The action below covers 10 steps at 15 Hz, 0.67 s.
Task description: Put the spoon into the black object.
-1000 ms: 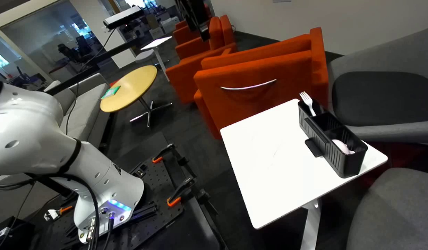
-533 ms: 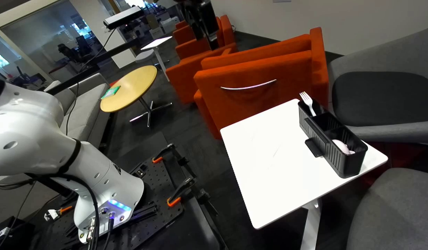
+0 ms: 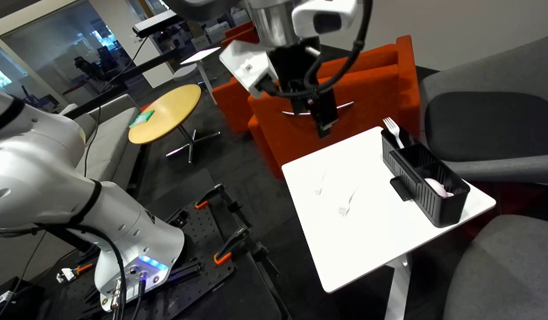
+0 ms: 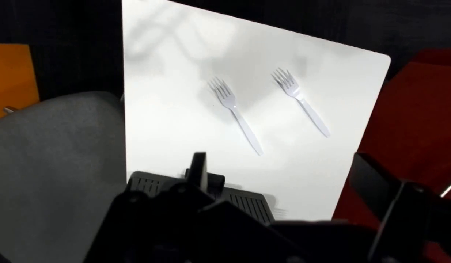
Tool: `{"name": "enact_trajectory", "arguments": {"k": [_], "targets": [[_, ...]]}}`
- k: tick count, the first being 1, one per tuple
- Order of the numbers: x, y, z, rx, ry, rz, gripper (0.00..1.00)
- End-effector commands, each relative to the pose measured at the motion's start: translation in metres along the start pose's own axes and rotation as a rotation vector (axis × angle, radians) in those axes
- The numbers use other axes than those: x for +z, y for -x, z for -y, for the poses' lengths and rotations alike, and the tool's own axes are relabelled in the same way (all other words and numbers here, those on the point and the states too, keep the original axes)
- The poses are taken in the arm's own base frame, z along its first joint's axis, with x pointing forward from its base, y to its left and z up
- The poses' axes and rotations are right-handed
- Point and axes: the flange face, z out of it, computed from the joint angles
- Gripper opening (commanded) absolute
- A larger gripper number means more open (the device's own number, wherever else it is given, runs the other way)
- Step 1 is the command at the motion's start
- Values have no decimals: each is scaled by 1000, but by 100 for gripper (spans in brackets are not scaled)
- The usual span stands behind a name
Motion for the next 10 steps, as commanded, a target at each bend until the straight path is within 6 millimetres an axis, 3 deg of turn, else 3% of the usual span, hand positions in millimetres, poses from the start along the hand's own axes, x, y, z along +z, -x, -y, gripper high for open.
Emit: {"name": "enact_trajectory", "arguments": {"k": [1,6,10], "targets": [[7,0,-4,9,2,15,100],[5,-2,0,0,4,10,100],[57,-5,-6,-102,54,56,100]]}}
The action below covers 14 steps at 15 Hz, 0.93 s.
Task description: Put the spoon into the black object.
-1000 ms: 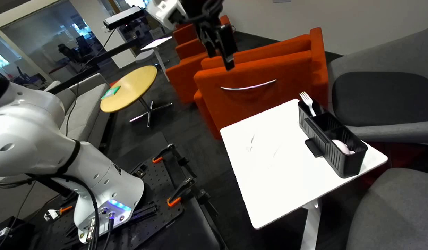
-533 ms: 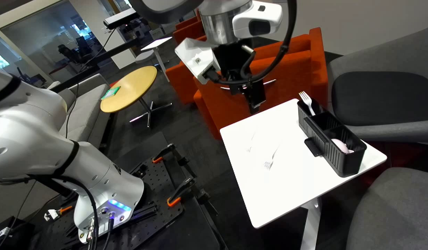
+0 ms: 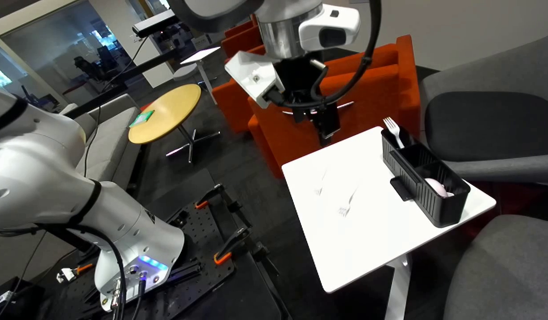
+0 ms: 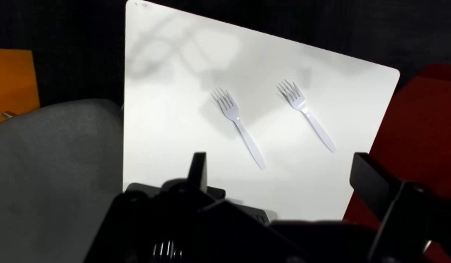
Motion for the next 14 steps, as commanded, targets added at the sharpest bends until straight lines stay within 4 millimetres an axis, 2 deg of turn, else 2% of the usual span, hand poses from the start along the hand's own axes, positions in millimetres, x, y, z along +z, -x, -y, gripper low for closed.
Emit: {"name": "enact_trajectory", "arguments": {"k": [1,5,9,10,11,12,14], "targets": [[53,-6,-9,-116,63,27,100],[123,-8,-27,-223,139,-5,100],[193,-16,-38,-229,85,-47,100],[171,-6,-30,-226,108,-27,100],[185,-5,-31,-232,99,-16,100],[189,-5,-32,-234,99,-7,100],[185,-6,-33,-233,103,-15,100]]}}
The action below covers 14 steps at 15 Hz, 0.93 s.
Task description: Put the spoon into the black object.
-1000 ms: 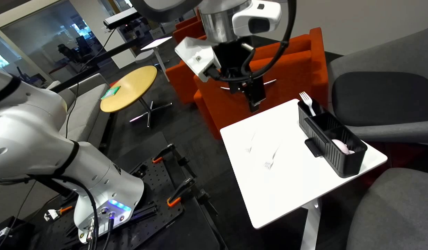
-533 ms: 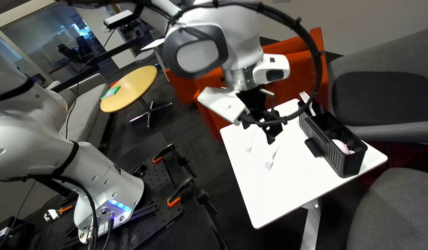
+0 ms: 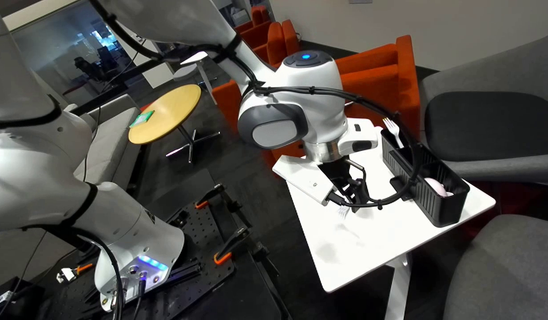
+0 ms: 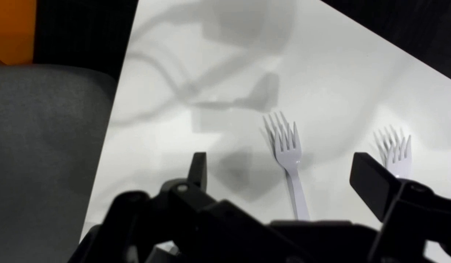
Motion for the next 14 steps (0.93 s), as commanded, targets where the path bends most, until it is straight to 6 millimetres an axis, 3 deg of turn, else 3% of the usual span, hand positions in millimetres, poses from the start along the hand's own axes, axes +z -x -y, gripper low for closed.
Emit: {"name": "enact_trajectory", "arguments": {"k": [1,6,14], "targets": [[-3,-1,0,-1,3,-4,100],[12,-16,6,-134,37,-30,100],[51,-35,13,-250,44,-52,100]]}}
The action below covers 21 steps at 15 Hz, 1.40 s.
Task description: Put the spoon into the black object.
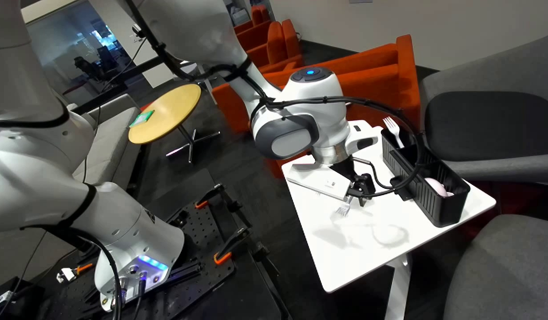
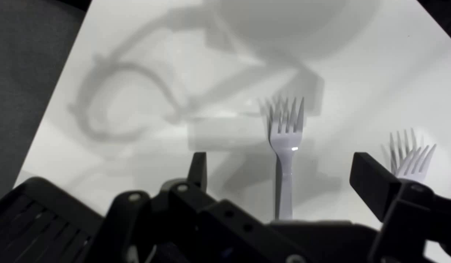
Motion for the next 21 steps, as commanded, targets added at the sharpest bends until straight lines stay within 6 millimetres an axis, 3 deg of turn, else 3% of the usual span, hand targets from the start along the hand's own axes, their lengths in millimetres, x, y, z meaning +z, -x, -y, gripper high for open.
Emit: {"name": "enact_trajectory", "arguments": {"k": [1,8,21], "targets": [[15,-6,-6,-45,17,-21,100],[16,-5,-2,-44,4,9,100],[37,-16,4,-164,68,-49,100]]}}
